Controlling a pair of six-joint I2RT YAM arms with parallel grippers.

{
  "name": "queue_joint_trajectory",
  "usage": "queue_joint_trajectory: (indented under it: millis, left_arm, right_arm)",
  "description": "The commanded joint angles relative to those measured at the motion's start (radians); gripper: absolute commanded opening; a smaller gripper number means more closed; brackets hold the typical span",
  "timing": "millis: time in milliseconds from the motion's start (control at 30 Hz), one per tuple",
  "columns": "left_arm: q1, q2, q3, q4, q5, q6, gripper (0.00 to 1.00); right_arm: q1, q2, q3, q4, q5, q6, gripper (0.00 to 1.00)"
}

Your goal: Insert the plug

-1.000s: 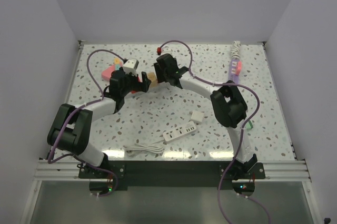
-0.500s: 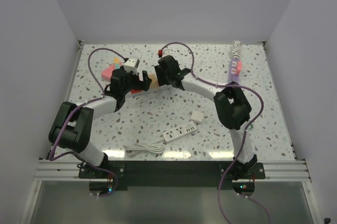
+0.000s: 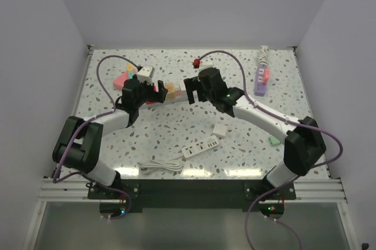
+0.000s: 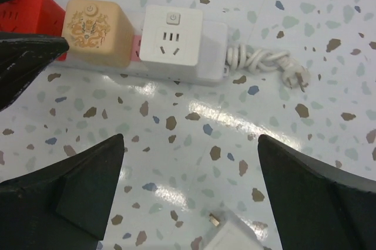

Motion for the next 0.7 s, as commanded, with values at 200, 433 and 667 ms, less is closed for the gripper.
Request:
queue_joint_trajectory:
  millis: [200, 433, 667]
  left_arm:
    - [-0.241, -0.261, -0.130, 0.155, -0.055, 0.153, 0.92]
    - [-0.512, -0.128, -0.057, 0.074, -0.114, 0.013, 0.92]
    - [-0.655, 0.078, 0.072, 0.005, -0.131, -0.102, 0.92]
  right_arm:
    - [-0.249, -0.327, -0.359, 0.183, -0.078, 0.068, 0.99]
    - [-0.377, -0.473, -0.520, 0.223, -0.080, 0.127, 0.99]
    - [-0.427, -0.553, -0.613, 0.257, -0.066, 0.160, 0.99]
